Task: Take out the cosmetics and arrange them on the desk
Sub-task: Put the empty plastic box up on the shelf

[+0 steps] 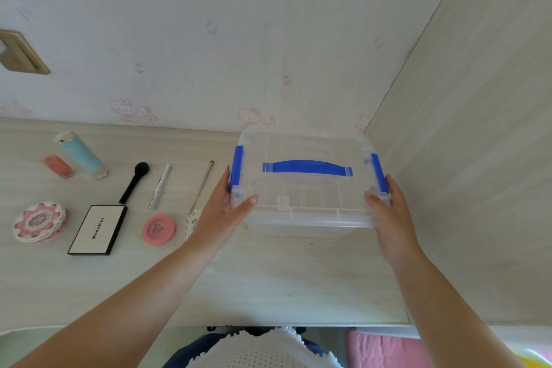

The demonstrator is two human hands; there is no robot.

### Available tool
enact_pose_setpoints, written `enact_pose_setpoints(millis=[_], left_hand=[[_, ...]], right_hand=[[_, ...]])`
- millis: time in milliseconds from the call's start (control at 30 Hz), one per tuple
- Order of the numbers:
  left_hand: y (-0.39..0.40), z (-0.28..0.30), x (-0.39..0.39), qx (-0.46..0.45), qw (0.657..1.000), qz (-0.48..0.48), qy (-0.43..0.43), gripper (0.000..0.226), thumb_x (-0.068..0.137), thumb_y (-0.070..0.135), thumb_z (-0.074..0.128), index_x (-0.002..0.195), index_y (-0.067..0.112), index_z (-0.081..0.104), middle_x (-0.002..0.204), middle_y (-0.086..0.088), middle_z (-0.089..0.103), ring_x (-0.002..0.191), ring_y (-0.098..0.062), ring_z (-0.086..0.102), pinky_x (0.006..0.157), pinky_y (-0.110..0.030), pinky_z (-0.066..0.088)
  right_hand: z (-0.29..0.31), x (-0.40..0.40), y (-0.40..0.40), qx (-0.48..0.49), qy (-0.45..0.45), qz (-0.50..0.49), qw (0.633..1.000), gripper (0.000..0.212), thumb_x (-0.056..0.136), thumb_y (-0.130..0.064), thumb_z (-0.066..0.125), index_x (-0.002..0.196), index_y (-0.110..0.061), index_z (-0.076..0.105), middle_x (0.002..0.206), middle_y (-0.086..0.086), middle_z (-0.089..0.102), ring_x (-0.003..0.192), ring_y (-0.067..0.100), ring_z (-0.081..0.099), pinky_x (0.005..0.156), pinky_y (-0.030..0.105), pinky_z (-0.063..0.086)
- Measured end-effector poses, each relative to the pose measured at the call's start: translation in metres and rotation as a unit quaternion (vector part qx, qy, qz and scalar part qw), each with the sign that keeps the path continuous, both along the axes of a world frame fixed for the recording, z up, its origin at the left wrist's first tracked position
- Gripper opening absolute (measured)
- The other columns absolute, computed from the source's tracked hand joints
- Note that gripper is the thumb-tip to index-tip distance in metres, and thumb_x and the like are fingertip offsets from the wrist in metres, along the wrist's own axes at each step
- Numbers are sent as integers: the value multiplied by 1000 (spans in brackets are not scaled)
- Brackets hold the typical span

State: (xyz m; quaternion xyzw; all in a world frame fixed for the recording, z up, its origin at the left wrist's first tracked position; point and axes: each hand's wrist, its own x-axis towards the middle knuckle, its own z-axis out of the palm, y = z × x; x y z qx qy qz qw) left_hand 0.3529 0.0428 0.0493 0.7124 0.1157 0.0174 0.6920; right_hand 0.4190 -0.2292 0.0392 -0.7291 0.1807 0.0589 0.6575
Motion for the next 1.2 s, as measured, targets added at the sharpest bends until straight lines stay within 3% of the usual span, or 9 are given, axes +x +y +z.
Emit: enact_pose_setpoints(millis=[100,200,500,633,700,800,933,1033,1200], left_hand=[[9,11,3,29,999,-40,-12,49,91,6,57,104,49,39,83,60,46,84,37,44,69,8,35],[31,18,8,35,998,-50,-27,33,85,33,63,109,48,48,110,29,61,96,24,52,76,0,38],[83,100,11,35,978,-115,-170,67,60,41,69,123,38,46,112,27,62,106,9,58,78,-9,46],[99,140,7,45,966,-111,-230,84,58,42,80,131,20,43,109,18,60,109,-8,60,85,-19,48],[103,163,6,34,963,-93,-251,95,52,52,83,134,31,41,118,17,59,114,-11,59,94,-28,47],[96,199,1,16,950,-38,-308,58,56,43,79,103,64,54,110,30,62,103,6,60,84,-12,49],[86,247,-8,-45,928,10,-369,89,41,62,84,122,41,53,126,14,61,122,-10,54,98,-30,48],[73,281,-17,-40,906,3,-420,106,46,61,83,133,15,44,123,9,59,126,-14,50,94,-23,46],[53,330,-33,-55,886,9,-459,107,45,58,85,133,12,42,118,11,61,121,-10,54,90,-23,47]], right_hand=[[8,-6,9,24,-22,2,999,77,59,-46,71,131,-42,44,137,-13,50,126,13,49,111,42,35],[27,-12,21,50,-52,8,997,88,51,-56,80,130,-45,44,138,-18,48,127,9,48,111,43,34],[109,-30,56,-4,-169,70,983,76,56,-54,72,118,-71,32,147,-20,34,132,7,41,112,47,32],[154,-43,70,-59,-229,123,964,100,61,-39,71,143,-48,16,147,-17,34,125,-9,42,102,24,34],[177,-46,72,-55,-271,138,951,95,70,-22,74,143,-44,18,145,-17,38,107,-21,49,89,14,38],[210,-48,73,-27,-320,156,934,81,71,-12,73,133,-43,30,141,-15,46,99,-15,58,74,3,46],[269,-57,70,8,-389,155,908,66,65,-24,66,125,-37,43,136,-8,52,93,-9,64,68,3,46],[309,-63,62,6,-428,157,890,62,62,-34,68,119,-44,45,134,-11,51,88,-13,62,66,0,44],[361,-71,44,-4,-487,144,862,54,74,-31,70,119,-44,43,125,-23,51,80,-19,59,65,-1,42]])
